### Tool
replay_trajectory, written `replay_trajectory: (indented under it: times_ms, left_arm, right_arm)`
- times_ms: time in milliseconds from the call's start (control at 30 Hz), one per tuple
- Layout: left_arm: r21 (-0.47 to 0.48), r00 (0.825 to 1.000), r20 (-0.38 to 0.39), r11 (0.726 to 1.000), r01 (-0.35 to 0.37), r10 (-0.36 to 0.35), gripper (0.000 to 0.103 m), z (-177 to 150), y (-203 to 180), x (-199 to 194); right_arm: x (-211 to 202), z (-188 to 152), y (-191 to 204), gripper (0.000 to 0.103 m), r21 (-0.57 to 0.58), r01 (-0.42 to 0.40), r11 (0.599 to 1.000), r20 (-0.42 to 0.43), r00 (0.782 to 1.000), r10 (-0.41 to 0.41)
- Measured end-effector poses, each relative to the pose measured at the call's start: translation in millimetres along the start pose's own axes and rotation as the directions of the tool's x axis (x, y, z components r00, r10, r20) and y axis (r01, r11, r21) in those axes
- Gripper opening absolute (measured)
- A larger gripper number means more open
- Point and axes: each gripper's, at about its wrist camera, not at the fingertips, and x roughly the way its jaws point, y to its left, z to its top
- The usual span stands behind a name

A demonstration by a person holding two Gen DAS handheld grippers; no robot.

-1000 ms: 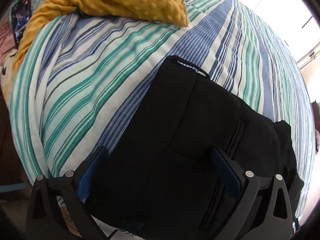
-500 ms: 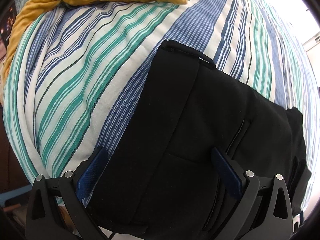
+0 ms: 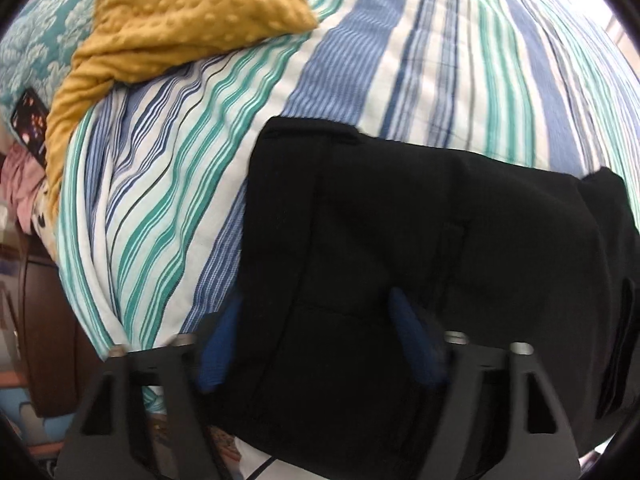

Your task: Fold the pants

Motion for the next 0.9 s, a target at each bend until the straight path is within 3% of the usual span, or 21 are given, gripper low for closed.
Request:
replay_trajectory:
  times_ms: [33,67,167,233,333,400,467,500,633,700,800,867,900]
  left_arm:
    - [0.001,1.000,-0.005,1.000,-0.023,0.023,0.031,3,-5,-5]
    - [-0.012,1.000,-0.014,1.000,-0.008,0.008,0.020,4,-7,-11]
    - [-0.108,0.996,-0.013,0.991,0.084,-0.086,0.011,10,-2,-27]
    - [-0.187,0.982,0.011,0.964,0.190,-0.191,0.009,11,7,-39]
    - [-0.272,0.906,0.103,0.865,0.422,-0.410,0.008,9,14,-71]
    - [-0.270,0.844,0.160,0.800,0.536,-0.512,0.008,7,8,-99]
    - [-0.224,0.786,0.191,0.754,0.618,-0.587,0.008,3,-17,-132]
    - [-0.194,0.770,0.196,0.746,0.637,-0.607,0.008,-3,-17,-145]
    - [-0.031,0.724,0.171,0.731,0.682,-0.668,0.008,-3,-110,-198]
    - [0.047,0.727,0.153,0.739,0.672,-0.670,0.008,-3,-160,-212]
    - [0.194,0.820,0.125,0.824,0.532,-0.559,0.017,-10,-265,-230]
    - [0.310,0.866,0.010,0.825,0.473,-0.501,0.034,-24,-342,-235]
    - [0.364,0.859,-0.020,0.797,0.483,-0.511,0.034,-32,-365,-240]
  right_arm:
    - [0,0,-1,0.103,0.001,-0.003,1.000,0.001,1.000,0.003]
    - [0,1,-1,0.103,0.002,-0.006,1.000,0.003,1.000,0.006]
    - [-1,0,-1,0.103,0.006,-0.015,1.000,0.010,1.000,0.015]
    - [-2,0,-3,0.103,0.014,-0.024,1.000,0.013,1.000,0.024]
    - [-4,0,-7,0.103,0.032,-0.041,0.999,0.021,0.999,0.040]
    - [-4,0,-9,0.103,0.045,-0.050,0.998,0.025,0.998,0.049]
    - [-4,0,-11,0.103,0.059,-0.058,0.997,0.029,0.998,0.056]
    - [-4,0,-12,0.103,0.066,-0.063,0.996,0.032,0.998,0.061]
    - [-4,3,-15,0.103,0.094,-0.085,0.992,0.044,0.996,0.081]
    - [-5,3,-17,0.103,0.106,-0.094,0.990,0.049,0.995,0.089]
    - [-7,2,-20,0.103,0.121,-0.098,0.988,0.056,0.994,0.091]
    - [-8,1,-23,0.103,0.135,-0.099,0.986,0.063,0.994,0.091]
    - [-9,2,-25,0.103,0.142,-0.099,0.985,0.065,0.994,0.091]
